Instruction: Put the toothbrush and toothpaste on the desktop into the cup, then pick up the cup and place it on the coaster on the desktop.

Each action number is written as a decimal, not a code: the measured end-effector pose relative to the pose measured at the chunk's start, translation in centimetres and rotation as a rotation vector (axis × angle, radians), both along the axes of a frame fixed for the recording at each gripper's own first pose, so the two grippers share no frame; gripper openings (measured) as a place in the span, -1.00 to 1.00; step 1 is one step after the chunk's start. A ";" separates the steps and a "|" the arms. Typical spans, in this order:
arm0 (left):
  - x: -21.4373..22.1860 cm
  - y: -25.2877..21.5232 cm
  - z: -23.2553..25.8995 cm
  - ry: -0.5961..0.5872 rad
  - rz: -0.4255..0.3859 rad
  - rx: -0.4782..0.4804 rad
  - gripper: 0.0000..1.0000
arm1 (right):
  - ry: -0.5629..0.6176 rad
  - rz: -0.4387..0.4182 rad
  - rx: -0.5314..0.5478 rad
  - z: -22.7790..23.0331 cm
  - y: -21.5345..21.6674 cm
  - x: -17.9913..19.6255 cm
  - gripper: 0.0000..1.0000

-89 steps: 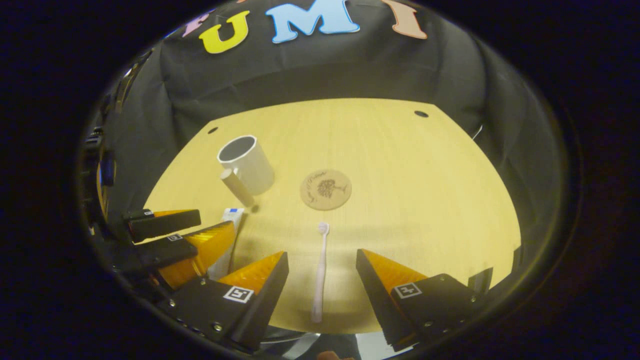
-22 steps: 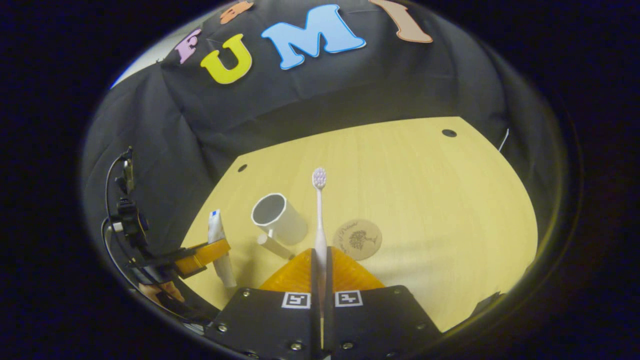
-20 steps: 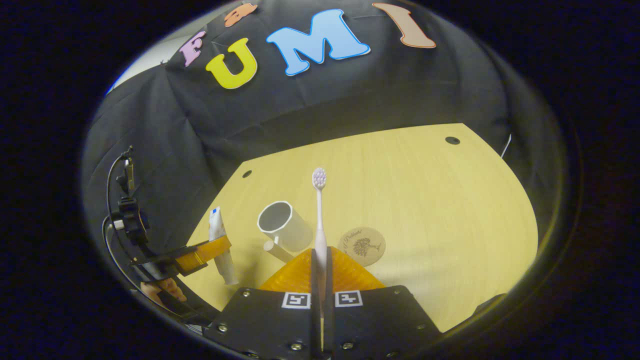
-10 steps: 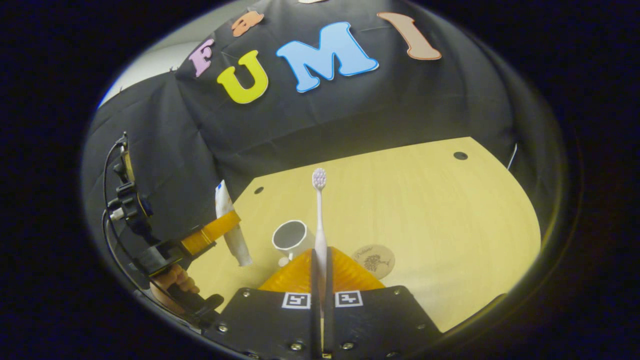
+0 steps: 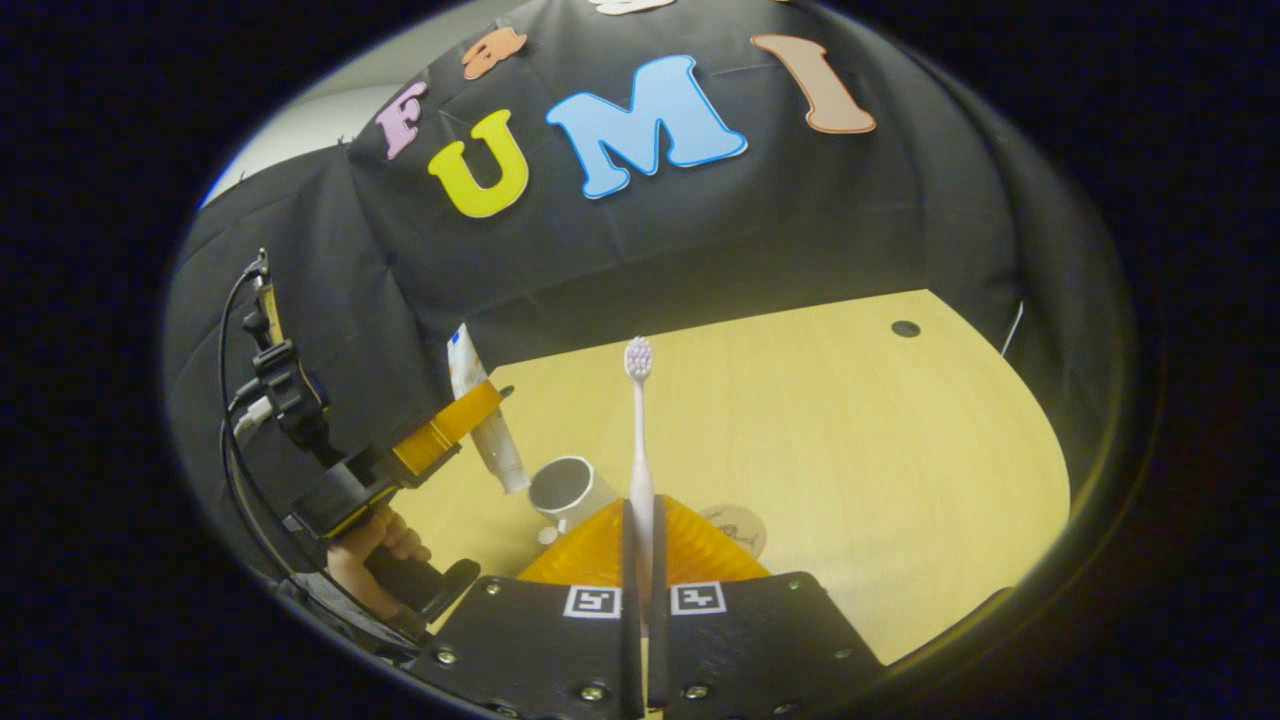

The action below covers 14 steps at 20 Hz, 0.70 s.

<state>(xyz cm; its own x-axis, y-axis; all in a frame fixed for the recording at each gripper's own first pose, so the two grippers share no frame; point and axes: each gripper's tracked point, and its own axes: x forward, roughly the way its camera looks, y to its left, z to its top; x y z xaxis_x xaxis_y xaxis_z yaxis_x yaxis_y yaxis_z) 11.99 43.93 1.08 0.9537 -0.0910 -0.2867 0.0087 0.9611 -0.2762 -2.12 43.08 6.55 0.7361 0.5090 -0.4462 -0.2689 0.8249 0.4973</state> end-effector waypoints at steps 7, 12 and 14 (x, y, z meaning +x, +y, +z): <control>2.1 -1.7 -3.7 0.002 -0.049 0.055 -0.58 | 0.018 -0.029 -0.022 -0.6 -0.5 0.5 -0.92; 1.7 -2.6 -7.9 0.051 -0.081 0.112 -0.58 | 0.026 -0.022 -0.025 -0.8 0.2 0.7 -0.92; 1.2 -2.8 -8.9 0.073 -0.093 0.129 -0.58 | 0.028 -0.017 -0.021 -0.8 0.6 0.8 -0.92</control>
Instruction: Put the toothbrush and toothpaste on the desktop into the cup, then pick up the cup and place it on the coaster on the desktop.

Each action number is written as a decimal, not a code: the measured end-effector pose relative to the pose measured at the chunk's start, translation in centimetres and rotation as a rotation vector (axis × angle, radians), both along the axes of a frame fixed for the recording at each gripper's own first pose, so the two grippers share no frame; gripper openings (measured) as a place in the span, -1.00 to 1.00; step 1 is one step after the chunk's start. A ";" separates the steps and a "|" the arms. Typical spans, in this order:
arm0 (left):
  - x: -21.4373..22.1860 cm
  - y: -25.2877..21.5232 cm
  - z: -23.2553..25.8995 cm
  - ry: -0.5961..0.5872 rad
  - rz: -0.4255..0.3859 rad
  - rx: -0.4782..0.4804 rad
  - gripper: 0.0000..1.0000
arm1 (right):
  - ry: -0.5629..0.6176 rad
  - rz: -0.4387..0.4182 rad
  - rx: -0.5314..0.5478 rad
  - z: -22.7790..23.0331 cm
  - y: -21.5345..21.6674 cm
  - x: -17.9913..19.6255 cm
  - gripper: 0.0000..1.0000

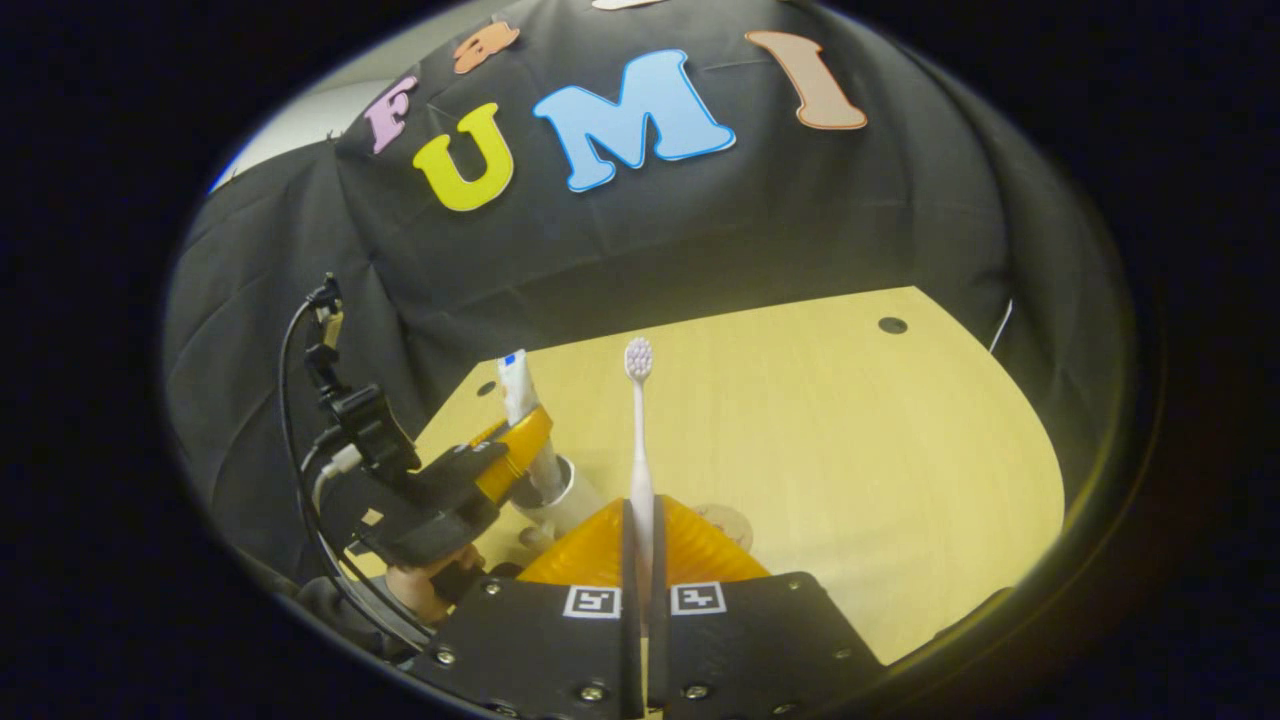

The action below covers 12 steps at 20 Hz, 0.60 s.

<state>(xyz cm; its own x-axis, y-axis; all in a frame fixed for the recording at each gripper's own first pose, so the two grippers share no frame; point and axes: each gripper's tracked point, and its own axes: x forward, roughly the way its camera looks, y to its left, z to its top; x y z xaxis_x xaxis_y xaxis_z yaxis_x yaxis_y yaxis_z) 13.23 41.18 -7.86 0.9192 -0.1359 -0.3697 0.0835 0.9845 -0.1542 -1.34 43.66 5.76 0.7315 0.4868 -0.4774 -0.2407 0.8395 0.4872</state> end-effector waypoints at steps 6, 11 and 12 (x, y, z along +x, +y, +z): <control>-1.4 0.1 -1.1 0.042 -0.027 0.032 -0.41 | 0.010 0.009 0.020 0.1 1.2 0.7 -0.92; -2.4 -0.1 -1.9 0.082 -0.054 0.042 -0.12 | -0.018 0.013 0.009 0.7 1.9 1.3 -0.92; -2.5 0.0 -1.7 0.083 -0.061 0.052 -0.10 | -0.021 0.015 0.009 0.8 2.1 1.4 -0.92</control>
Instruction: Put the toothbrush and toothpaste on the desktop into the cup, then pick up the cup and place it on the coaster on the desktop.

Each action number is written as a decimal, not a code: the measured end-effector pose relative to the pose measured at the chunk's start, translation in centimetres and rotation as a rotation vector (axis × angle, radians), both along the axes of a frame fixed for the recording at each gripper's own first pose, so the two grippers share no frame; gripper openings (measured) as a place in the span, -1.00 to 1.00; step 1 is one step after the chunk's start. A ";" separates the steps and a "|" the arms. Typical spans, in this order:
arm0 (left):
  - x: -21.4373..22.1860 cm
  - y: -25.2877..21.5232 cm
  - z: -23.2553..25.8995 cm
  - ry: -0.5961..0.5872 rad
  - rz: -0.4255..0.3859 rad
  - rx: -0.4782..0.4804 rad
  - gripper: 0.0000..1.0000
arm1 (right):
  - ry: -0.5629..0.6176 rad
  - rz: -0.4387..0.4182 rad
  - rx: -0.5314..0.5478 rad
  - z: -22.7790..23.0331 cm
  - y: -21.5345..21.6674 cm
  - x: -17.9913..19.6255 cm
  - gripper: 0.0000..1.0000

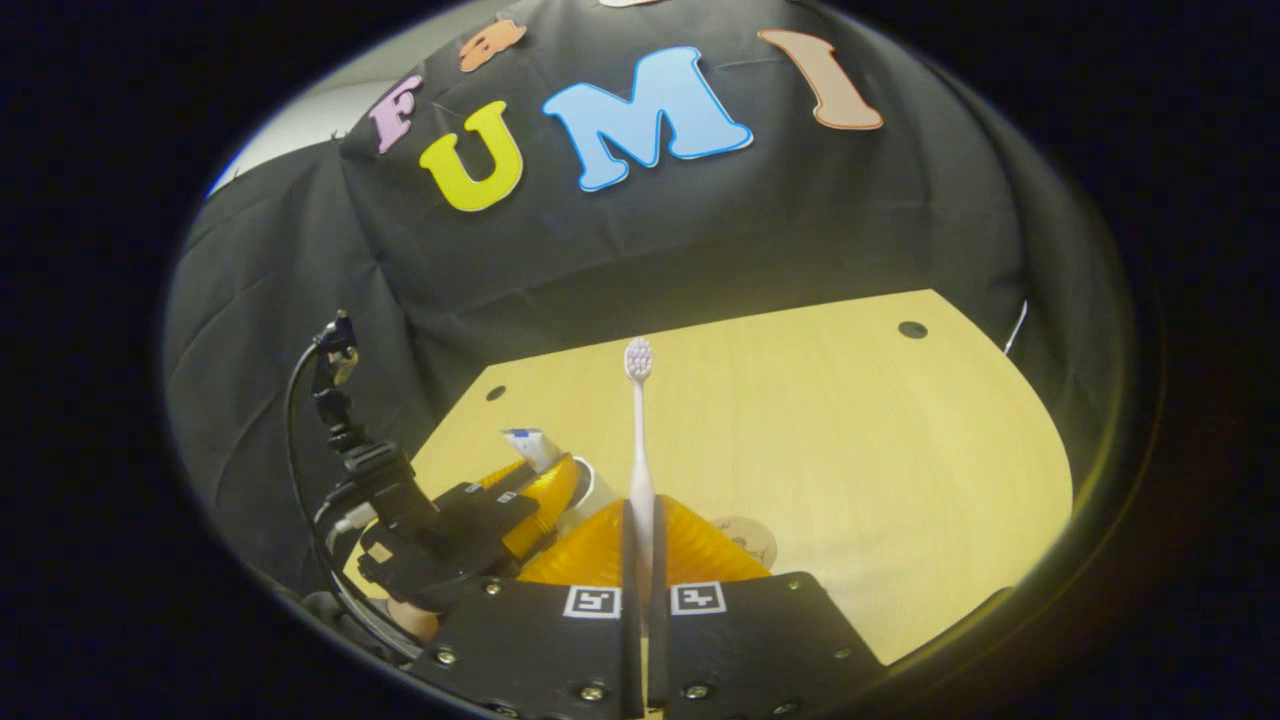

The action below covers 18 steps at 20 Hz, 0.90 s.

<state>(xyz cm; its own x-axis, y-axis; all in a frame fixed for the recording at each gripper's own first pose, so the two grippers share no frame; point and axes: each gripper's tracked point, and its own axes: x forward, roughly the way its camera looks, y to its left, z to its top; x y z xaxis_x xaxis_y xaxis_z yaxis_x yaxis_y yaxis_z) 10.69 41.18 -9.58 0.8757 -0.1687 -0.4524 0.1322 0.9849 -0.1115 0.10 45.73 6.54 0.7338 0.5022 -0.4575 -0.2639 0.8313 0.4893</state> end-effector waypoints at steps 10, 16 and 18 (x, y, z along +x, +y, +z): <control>-3.5 0.8 2.6 0.012 -0.068 -0.043 0.51 | -0.126 -0.011 0.031 2.5 3.2 3.4 -0.92; -6.3 2.7 2.6 0.041 -0.061 -0.064 0.52 | -0.238 -0.011 0.108 4.8 6.2 5.9 -0.92; -6.9 3.4 2.4 0.057 -0.049 -0.066 0.52 | -0.274 0.001 0.143 5.4 7.5 6.2 -0.92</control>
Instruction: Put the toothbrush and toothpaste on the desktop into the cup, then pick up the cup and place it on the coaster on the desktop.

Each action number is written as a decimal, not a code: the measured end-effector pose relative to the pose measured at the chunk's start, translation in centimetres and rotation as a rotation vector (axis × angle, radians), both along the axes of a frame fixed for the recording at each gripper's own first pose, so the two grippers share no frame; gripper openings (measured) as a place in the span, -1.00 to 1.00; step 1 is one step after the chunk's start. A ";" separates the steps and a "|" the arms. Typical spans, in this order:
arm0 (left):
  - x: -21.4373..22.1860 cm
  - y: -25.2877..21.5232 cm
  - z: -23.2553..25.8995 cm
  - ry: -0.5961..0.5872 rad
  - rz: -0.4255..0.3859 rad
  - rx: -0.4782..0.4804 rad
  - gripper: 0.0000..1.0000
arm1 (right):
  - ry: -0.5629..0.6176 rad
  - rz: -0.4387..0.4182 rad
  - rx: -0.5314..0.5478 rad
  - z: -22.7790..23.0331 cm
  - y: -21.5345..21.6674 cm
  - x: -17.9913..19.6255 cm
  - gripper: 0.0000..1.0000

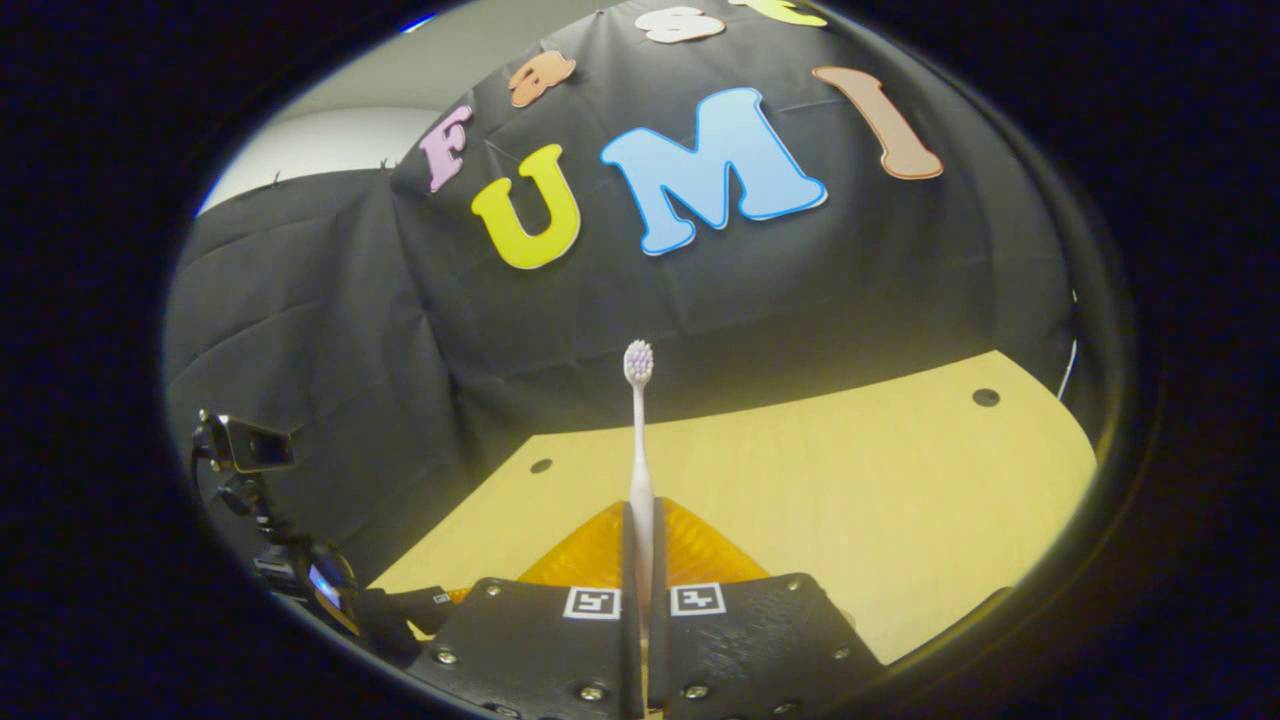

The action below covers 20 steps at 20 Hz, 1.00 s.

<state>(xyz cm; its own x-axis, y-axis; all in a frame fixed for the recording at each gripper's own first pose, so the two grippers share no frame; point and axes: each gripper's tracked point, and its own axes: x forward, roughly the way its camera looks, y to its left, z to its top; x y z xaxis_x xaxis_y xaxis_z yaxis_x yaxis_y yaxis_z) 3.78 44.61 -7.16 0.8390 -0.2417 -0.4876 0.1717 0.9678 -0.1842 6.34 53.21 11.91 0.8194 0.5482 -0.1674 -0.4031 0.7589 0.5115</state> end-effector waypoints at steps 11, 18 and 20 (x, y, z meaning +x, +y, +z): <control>-2.7 2.6 -1.4 0.078 0.058 -0.029 0.51 | -0.179 0.104 -0.089 -2.0 7.1 1.7 -0.93; -2.7 3.8 -1.9 0.096 0.085 -0.030 0.53 | -0.245 0.071 -0.210 -2.1 7.0 1.9 -0.82; -2.7 3.6 -2.1 0.098 0.084 -0.033 0.52 | -0.264 0.069 -0.239 -1.7 6.8 1.5 -0.77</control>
